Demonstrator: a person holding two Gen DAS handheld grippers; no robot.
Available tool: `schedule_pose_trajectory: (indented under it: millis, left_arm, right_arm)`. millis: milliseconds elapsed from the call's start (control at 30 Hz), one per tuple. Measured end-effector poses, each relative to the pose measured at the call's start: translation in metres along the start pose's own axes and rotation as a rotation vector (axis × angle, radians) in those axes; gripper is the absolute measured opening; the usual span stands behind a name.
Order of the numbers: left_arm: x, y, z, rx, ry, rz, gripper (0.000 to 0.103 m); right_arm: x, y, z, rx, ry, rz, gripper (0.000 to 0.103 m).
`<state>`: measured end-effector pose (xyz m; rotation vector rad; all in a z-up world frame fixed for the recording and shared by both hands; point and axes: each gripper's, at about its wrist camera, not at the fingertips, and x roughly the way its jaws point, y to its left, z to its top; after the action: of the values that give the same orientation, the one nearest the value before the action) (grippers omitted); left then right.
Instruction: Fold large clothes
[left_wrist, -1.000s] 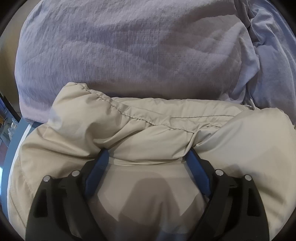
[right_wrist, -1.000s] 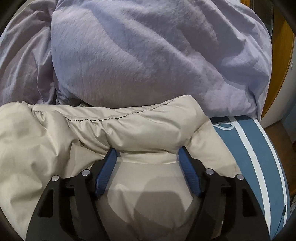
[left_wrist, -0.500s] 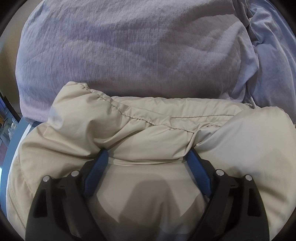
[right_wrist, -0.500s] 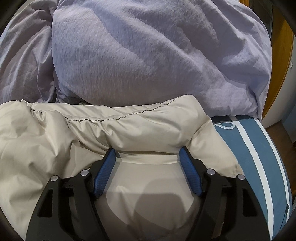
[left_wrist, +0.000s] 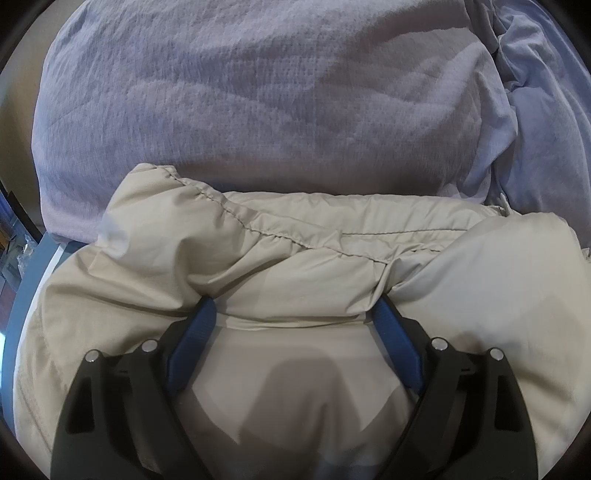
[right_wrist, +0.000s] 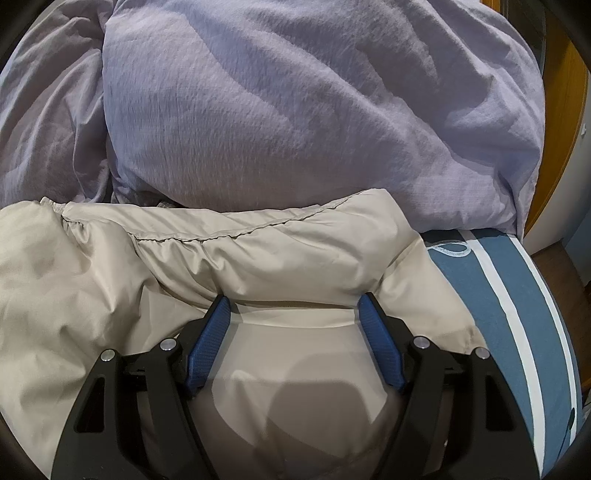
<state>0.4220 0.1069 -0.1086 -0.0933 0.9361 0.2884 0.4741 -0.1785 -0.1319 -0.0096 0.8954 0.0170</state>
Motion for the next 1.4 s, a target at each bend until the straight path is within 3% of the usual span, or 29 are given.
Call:
schedule_pose_trajectory:
  millis: [200, 433, 600, 800, 1400]
  left_arm:
    - [-0.023, 0.001, -0.002, -0.036, 0.001, -0.033, 0.086]
    - [-0.056, -0.024, 0.000, -0.046, -0.048, -0.143, 0.086]
    - [-0.048, -0.037, -0.004, -0.005, -0.047, -0.145, 0.088]
    - [-0.021, -0.026, -0.015, -0.025, -0.021, -0.143, 0.094]
    - [0.013, -0.041, -0.016, -0.020, -0.018, -0.125, 0.098]
  right_arm:
    - [-0.037, 0.009, 0.013, 0.016, -0.063, 0.076, 0.073]
    - [-0.055, 0.042, 0.025, -0.006, -0.074, 0.198, 0.078]
    - [-0.042, 0.068, 0.016, -0.060, -0.034, 0.185, 0.079]
    - [-0.016, 0.070, 0.006, -0.050, 0.016, 0.170, 0.080]
    - [0.002, 0.081, -0.004, -0.064, 0.000, 0.149, 0.085]
